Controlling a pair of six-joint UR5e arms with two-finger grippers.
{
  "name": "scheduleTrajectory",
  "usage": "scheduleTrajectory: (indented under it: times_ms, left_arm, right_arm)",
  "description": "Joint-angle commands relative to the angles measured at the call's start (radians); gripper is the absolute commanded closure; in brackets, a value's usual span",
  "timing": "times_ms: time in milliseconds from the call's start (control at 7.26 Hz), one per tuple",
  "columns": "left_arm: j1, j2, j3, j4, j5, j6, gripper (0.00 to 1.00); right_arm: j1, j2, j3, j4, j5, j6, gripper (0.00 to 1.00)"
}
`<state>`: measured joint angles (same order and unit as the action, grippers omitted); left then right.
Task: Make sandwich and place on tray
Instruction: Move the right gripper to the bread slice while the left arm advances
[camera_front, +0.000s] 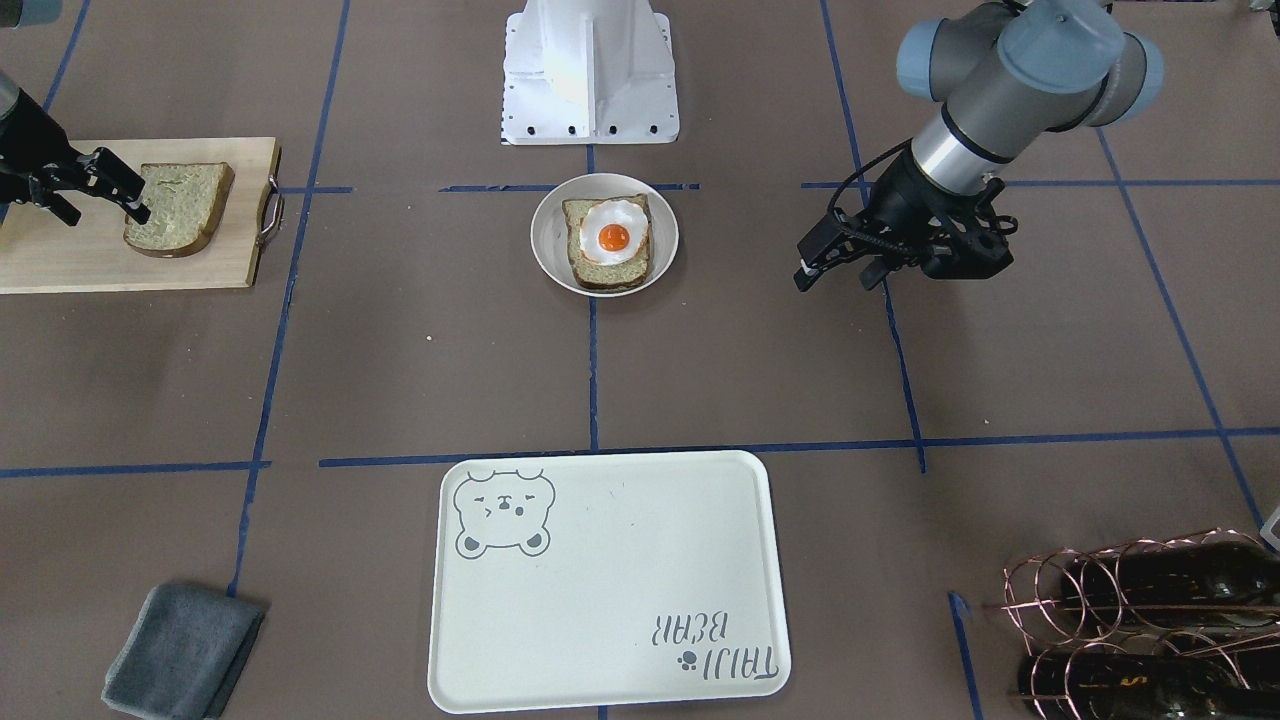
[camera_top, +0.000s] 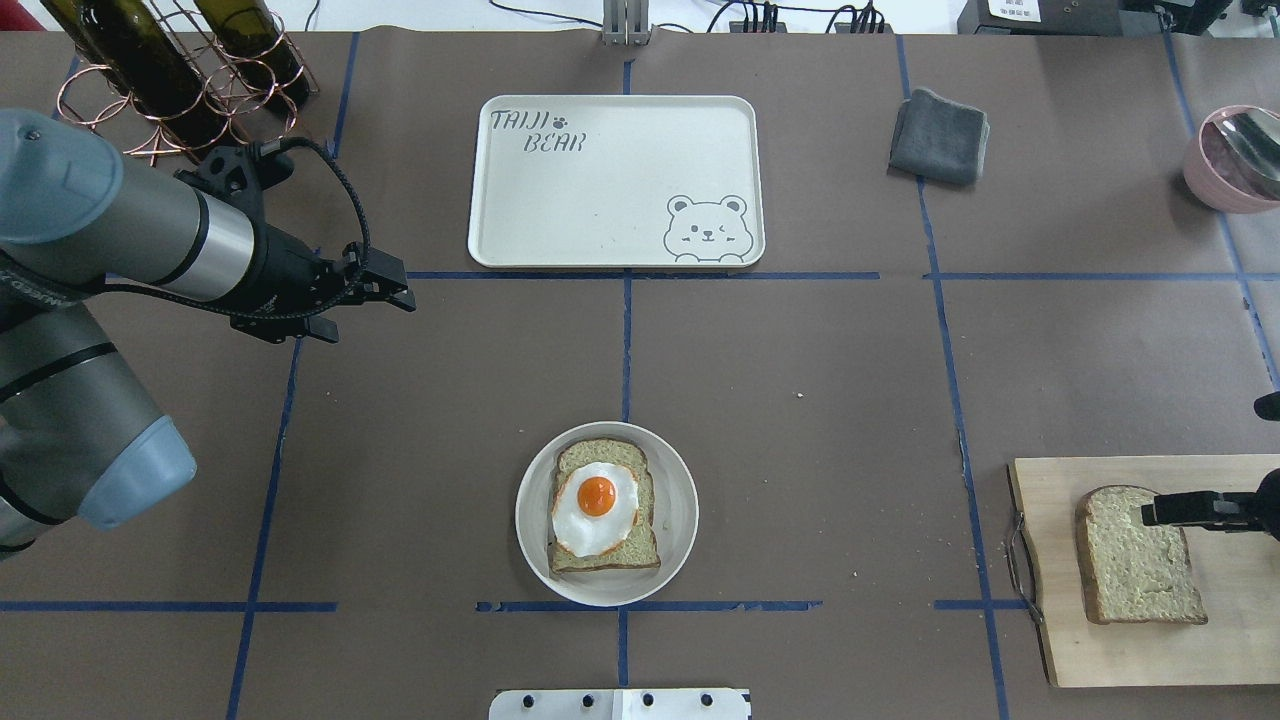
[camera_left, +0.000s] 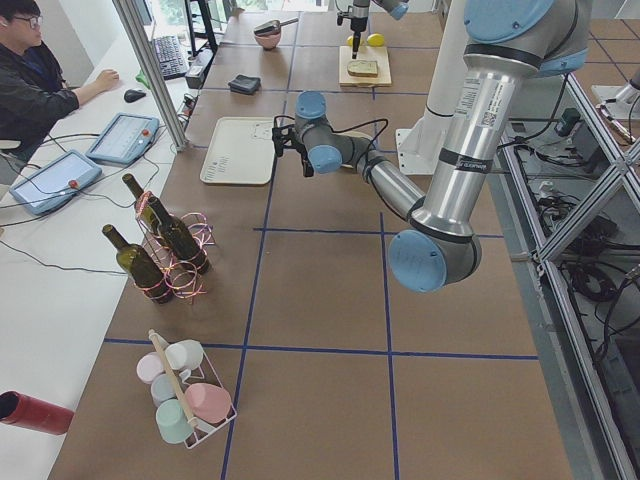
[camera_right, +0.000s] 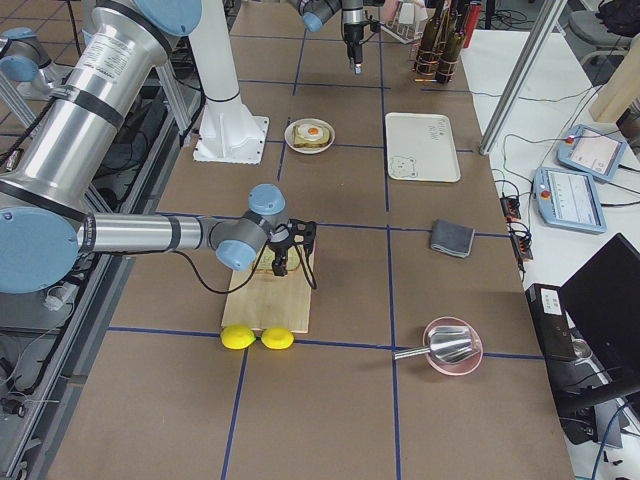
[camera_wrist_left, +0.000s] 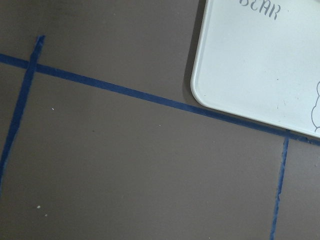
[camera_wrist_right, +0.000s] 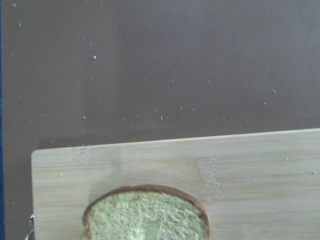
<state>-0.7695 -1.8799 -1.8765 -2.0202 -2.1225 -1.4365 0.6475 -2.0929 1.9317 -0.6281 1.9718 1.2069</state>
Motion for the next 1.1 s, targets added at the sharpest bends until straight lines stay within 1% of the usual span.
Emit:
scheduleTrajectory:
  times_ms: [0,275,413,964]
  left_arm:
    - [0.009,-0.011,0.005,0.000,0.010,-0.016,0.00]
    - [0.009,-0.012,0.010,0.000,0.012,-0.016,0.00]
    - [0.009,-0.012,0.011,0.000,0.012,-0.016,0.00]
    - [0.009,-0.010,0.019,0.000,0.012,-0.013,0.00]
  right_arm:
    - [-0.077,-0.022,-0.039,0.063,-0.065,0.036,0.15]
    - [-0.077,-0.022,-0.110,0.161,-0.051,0.036,0.31]
    - [-0.074,-0.024,-0.135,0.209,-0.031,0.036,0.33]
    - [-0.069,-0.019,-0.125,0.214,-0.017,0.036,0.34]
